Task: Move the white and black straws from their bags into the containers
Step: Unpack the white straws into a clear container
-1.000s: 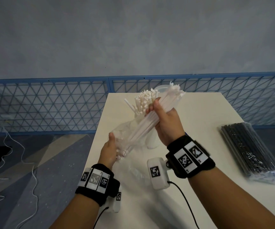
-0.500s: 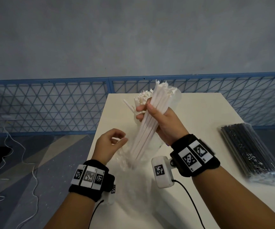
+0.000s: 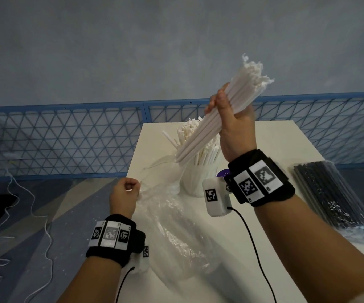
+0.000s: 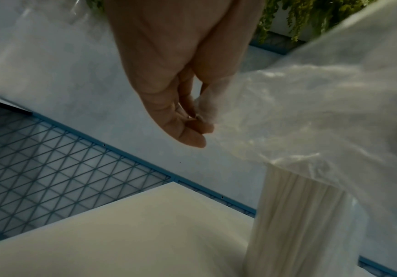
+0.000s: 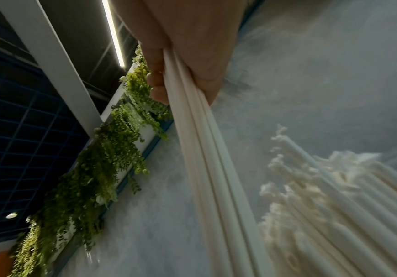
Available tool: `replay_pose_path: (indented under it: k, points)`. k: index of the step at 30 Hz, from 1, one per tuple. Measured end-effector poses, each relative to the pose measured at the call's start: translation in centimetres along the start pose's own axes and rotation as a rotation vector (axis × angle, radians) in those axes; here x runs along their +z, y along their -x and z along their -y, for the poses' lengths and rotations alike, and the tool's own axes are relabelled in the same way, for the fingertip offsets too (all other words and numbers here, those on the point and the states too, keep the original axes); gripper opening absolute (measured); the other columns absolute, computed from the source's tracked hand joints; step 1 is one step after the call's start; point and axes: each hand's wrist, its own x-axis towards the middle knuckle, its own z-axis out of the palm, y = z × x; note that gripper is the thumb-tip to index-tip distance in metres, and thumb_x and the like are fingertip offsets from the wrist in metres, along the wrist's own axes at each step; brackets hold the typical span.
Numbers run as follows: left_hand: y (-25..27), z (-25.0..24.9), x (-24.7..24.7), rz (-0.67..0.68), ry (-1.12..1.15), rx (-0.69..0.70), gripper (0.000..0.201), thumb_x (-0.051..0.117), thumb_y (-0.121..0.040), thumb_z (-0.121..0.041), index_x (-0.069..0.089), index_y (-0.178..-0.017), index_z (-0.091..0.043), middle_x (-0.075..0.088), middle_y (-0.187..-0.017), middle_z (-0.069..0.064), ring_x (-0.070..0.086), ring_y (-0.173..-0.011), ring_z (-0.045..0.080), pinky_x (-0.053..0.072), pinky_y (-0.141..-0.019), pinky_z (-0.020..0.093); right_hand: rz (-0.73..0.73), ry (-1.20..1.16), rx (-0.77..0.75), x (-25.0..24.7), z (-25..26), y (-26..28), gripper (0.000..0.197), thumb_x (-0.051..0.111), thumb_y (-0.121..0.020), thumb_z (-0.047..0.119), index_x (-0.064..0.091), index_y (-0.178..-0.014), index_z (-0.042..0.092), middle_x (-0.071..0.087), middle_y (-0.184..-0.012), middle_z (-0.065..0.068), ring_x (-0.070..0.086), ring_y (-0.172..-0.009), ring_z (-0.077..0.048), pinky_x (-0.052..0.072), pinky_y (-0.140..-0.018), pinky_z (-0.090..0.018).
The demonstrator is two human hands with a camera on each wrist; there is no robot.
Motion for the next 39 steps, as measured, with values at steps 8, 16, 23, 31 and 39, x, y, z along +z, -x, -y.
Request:
replay_pose_path:
  k: [8,16,23,31,39]
  points:
    - [-0.7,2.7,-1.4,-0.066,-0.07,-0.132,0.012,0.054,-0.09,0.001,0.058,-0.1,0.003,0.056,-0.087,0.013,0.053,-0.077,0.025,0.04,-0.058,0.023,-0.041,0.21,-0.096,-0.3,-0.3,-0.6,0.01,0.05,-0.094,0.017,0.054,-0.084,0.018,0.054,-0.066,0.006,0.054,-0.065,-0.009,0.048,-0.072,-0.026]
    - [-0.4,3.1,0.8,-0.013,0.022,-0.124,0.007,0.055,-0.09,0.0,0.052,-0.089,-0.006,0.053,-0.085,0.011,0.049,-0.059,0.01,0.041,-0.044,0.004,0.11,0.576,0.021,-0.5,-6.5,-0.5,0.017,0.05,-0.094,0.014,0.058,-0.099,-0.001,0.055,-0.069,0.012,0.055,-0.065,0.012,0.039,-0.065,-0.003]
    - [-0.4,3.9,1.1,0.005,0.117,-0.155,0.012,0.055,-0.09,0.0,0.052,-0.083,-0.01,0.051,-0.074,0.002,0.053,-0.041,-0.008,0.042,-0.044,0.006,0.144,0.712,0.329,-2.9,-12.3,0.0,0.014,0.051,-0.094,0.017,0.057,-0.088,0.006,0.055,-0.068,0.012,0.053,-0.06,0.005,0.036,-0.057,-0.003]
    - [-0.6,4.9,1.0,-0.006,0.196,-0.258,0.01,0.054,-0.09,-0.001,0.051,-0.086,-0.01,0.051,-0.077,0.011,0.052,-0.047,0.006,0.046,-0.06,0.028,0.105,0.788,0.402,-2.1,-11.8,0.5,0.031,0.06,-0.089,0.015,0.052,-0.114,0.0,0.058,-0.094,-0.003,0.055,-0.09,-0.02,0.036,-0.076,-0.021]
    - [0.2,5.9,0.6,-0.019,0.26,-0.358,0.031,0.042,-0.093,0.004,0.042,-0.074,-0.02,0.049,-0.077,0.009,0.056,-0.051,0.016,0.049,-0.056,0.028,0.143,0.772,0.129,-2.8,-6.8,8.3,0.077,0.066,-0.084,0.025,0.021,-0.145,0.017,0.028,-0.149,0.008,0.027,-0.136,0.0,0.023,-0.111,-0.013]
